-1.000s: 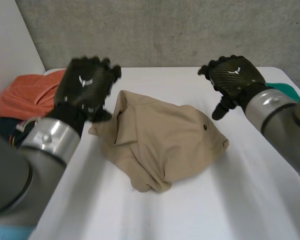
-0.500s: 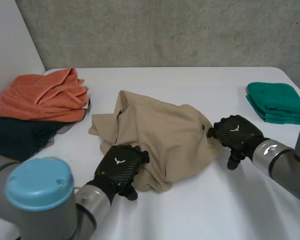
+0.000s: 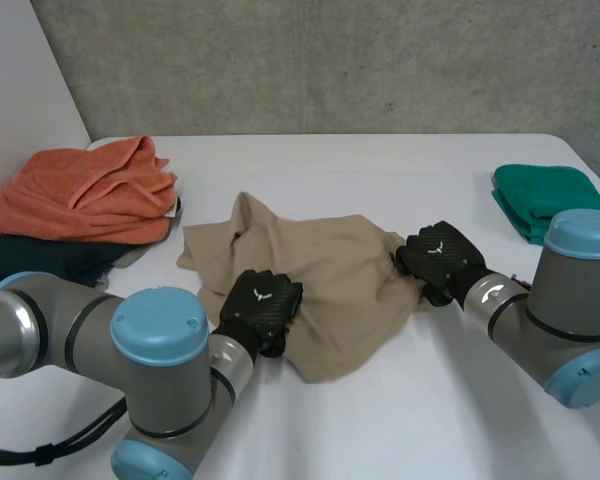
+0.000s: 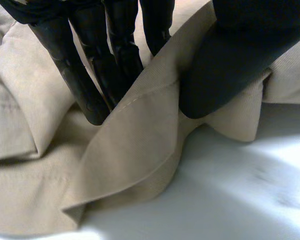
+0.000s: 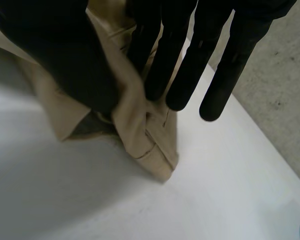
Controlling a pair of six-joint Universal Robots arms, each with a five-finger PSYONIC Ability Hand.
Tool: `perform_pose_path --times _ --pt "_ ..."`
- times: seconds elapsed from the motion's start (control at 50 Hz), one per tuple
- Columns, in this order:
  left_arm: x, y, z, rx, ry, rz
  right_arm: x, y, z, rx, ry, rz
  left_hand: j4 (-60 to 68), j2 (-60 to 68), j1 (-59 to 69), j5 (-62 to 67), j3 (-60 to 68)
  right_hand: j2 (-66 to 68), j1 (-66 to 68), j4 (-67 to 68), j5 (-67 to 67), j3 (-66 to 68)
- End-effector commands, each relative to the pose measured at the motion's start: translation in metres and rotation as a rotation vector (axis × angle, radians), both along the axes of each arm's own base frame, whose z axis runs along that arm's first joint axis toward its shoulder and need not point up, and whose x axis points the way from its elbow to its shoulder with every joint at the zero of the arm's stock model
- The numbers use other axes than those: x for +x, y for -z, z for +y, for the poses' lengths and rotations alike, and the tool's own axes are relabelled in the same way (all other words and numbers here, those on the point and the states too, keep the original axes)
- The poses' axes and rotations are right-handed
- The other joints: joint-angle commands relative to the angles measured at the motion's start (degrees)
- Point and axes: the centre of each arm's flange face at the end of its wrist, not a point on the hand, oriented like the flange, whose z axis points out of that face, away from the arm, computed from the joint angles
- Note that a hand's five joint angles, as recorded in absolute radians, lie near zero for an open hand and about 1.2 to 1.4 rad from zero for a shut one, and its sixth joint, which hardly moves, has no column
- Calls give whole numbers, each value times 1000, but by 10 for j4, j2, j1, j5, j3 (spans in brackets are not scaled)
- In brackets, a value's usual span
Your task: Fold the laundry.
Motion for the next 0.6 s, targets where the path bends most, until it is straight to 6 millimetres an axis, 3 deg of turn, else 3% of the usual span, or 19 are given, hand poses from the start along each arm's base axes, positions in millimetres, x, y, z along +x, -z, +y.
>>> perform_pose_path --times 0.02,0.04,0.1,0.12,0.16,0.18,0.2,0.22,0.24,0.3,0.32,0.34,0.36,0.38,0.44,0.46,0.54,0.6 --pt "1 -29 -11 -127 -37 1 5 -18 -16 -82 33 -49 120 125 151 134 132 154 242 162 175 161" --pt "1 -51 -13 -179 -48 30 4 -21 -18 -87 40 -55 120 125 151 134 132 154 242 162 175 161" --pt "4 -82 -14 -239 -65 85 4 -43 -27 -131 62 -95 120 125 151 134 132 154 242 162 175 161" --pt "7 -102 -15 -280 -75 118 4 -51 -28 -149 65 -108 120 125 151 134 132 154 242 162 175 161" --pt "12 -125 -16 -327 -90 155 3 -82 -29 -194 72 -160 120 125 151 134 132 154 242 162 175 161" --pt "18 -155 -14 -390 -97 205 2 -96 -27 -209 74 -184 120 125 151 134 132 154 242 162 175 161" --pt "20 -165 -13 -414 -100 224 1 -121 -23 -227 75 -228 120 125 151 134 132 154 242 162 175 161" --pt "24 -192 -8 -471 -104 271 1 -133 -21 -239 76 -246 120 125 151 134 132 154 242 162 175 161" --pt "25 -202 -6 -496 -104 289 -1 -157 -15 -262 74 -277 120 125 151 134 132 154 242 162 175 161" --pt "34 -252 6 -601 -110 379 -4 -196 -4 -303 67 -316 120 125 151 134 132 154 242 162 175 161" --pt "37 -264 9 -626 -111 400 -7 -224 5 -342 61 -339 120 125 151 134 132 154 242 162 175 161" --pt "39 -275 13 -648 -110 418 -8 -237 11 -366 58 -349 120 125 151 134 132 154 242 162 175 161" --pt "46 -298 20 -695 -117 458 -9 -250 17 -390 54 -359 120 125 151 134 132 154 242 162 175 161" --pt "49 -310 24 -719 -118 477 -14 -277 29 -449 53 -379 120 125 151 134 132 154 242 162 175 161" --pt "62 -353 40 -811 -128 554 -21 -314 48 -536 53 -412 120 125 151 134 132 154 242 162 175 161" --pt "65 -361 43 -829 -130 571 -25 -335 60 -588 51 -436 120 125 151 134 132 154 242 162 175 161" --pt "73 -393 53 -895 -135 621 -34 -369 76 -655 74 -504 120 125 151 134 132 154 242 162 175 161" --pt "76 -406 56 -912 -135 634 -37 -381 81 -669 84 -535 120 125 151 134 132 154 242 162 175 161"
